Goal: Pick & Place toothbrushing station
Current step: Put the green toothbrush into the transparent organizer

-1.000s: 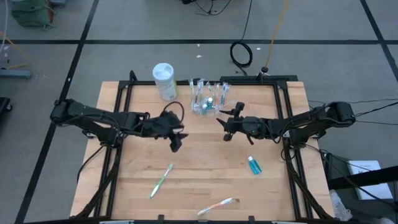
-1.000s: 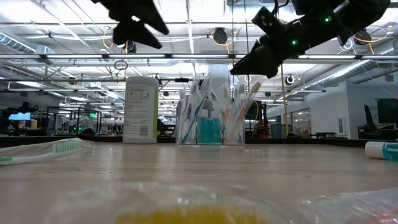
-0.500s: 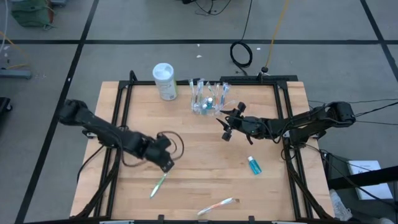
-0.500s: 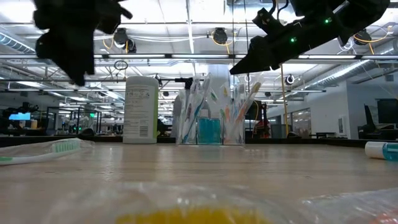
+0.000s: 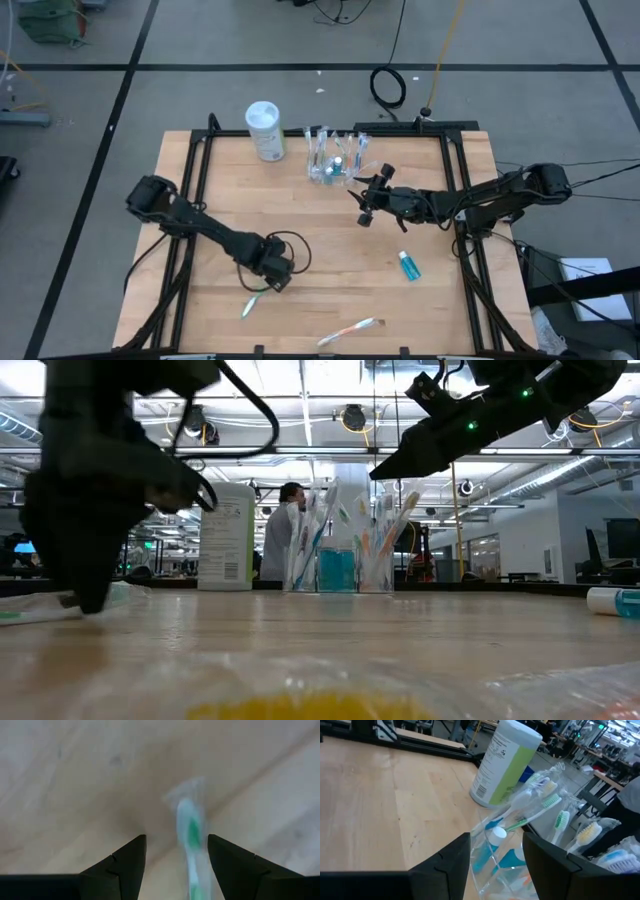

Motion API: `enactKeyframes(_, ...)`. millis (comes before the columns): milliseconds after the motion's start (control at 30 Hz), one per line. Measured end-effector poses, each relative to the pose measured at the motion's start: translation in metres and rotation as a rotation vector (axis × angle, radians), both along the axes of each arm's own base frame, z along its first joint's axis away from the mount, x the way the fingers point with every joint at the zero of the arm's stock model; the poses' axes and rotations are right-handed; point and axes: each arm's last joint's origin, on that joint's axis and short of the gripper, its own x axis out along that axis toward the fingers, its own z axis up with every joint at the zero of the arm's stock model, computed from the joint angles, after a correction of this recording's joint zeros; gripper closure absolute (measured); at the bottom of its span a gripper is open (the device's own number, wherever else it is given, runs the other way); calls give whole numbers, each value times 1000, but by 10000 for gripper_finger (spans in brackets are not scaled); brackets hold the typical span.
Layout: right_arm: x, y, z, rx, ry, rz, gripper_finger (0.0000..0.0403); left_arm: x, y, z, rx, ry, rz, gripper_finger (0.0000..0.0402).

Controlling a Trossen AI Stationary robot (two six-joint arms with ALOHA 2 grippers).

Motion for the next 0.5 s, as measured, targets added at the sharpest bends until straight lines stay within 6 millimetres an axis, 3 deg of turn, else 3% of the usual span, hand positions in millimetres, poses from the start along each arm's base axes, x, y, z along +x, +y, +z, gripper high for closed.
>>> enactKeyframes(300, 0, 0, 1, -22, 7, 6, 228, 9, 14, -10, -45, 44, 25, 193)
enactKeyframes(500, 0, 0, 1, -23, 7, 7, 230, 10, 17, -10, -42, 33, -61, 273)
